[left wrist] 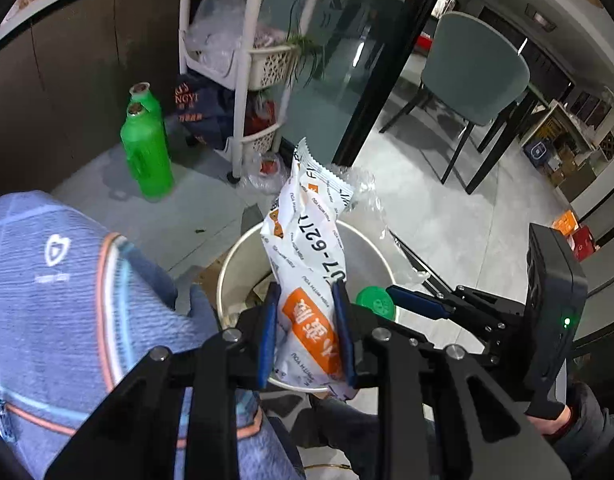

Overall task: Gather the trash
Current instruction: 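Open both tools to drop the snack bag and cap into the bin, then move both tools back over the table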

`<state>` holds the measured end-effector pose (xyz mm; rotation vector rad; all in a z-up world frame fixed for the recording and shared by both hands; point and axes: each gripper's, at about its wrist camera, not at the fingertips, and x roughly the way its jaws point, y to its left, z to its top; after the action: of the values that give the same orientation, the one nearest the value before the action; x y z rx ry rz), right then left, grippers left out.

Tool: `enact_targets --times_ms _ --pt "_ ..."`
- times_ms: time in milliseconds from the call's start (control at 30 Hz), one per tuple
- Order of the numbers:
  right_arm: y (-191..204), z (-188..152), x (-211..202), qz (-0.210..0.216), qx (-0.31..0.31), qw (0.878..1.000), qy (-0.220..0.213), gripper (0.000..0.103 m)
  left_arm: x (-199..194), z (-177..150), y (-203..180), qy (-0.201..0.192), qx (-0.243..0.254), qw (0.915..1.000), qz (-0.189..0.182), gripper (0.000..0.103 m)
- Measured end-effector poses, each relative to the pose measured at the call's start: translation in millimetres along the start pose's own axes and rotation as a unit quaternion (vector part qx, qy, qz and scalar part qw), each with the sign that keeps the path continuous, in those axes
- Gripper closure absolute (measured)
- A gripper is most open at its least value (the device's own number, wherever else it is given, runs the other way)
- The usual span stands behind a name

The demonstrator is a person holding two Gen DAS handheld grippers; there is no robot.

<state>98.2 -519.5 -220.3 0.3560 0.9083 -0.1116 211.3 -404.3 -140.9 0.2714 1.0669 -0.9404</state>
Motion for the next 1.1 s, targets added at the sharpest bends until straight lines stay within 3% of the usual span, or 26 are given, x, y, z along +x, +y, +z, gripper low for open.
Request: enact_targets --times_ms 133,200,233,267,333,433,567,1100 --pt "-5 -2 13 0.000 0.002 1.000 0.009 0.068 15 0 -3 0.007 0.009 0.9999 0.012 0.073" --pt "-6 -2 18 0.004 -0.003 1.000 0.010 0.055 18 -1 -2 0.006 0.010 0.9998 0.016 0.069" --pt "-4 -2 18 0.005 -0.006 1.000 0.007 0.041 19 0 -2 0.002 0.010 0.9997 0.022 0.063" --pt "-1 -2 17 0.006 -0.011 1.000 0.001 0.035 19 1 -1 -0.002 0.011 0.9995 0.028 0.057" --pt "1 -3 16 0.011 -0.023 1.000 -0.005 0.033 15 1 -2 -0.020 0.013 0.9987 0.044 0.030" --pt "1 -2 15 0.017 -0.029 0.999 -0.008 0.011 7 3 -3 -0.035 0.011 0.9980 0.052 0.018" --pt "2 -2 12 0.019 -0.025 0.999 -0.010 0.008 -3 5 -1 -0.054 0.002 0.9960 0.070 0.004" --pt "26 5 -31 0.017 -0.038 0.998 -0.040 0.008 -57 -5 3 -0.091 -0.021 0.9914 0.092 0.004"
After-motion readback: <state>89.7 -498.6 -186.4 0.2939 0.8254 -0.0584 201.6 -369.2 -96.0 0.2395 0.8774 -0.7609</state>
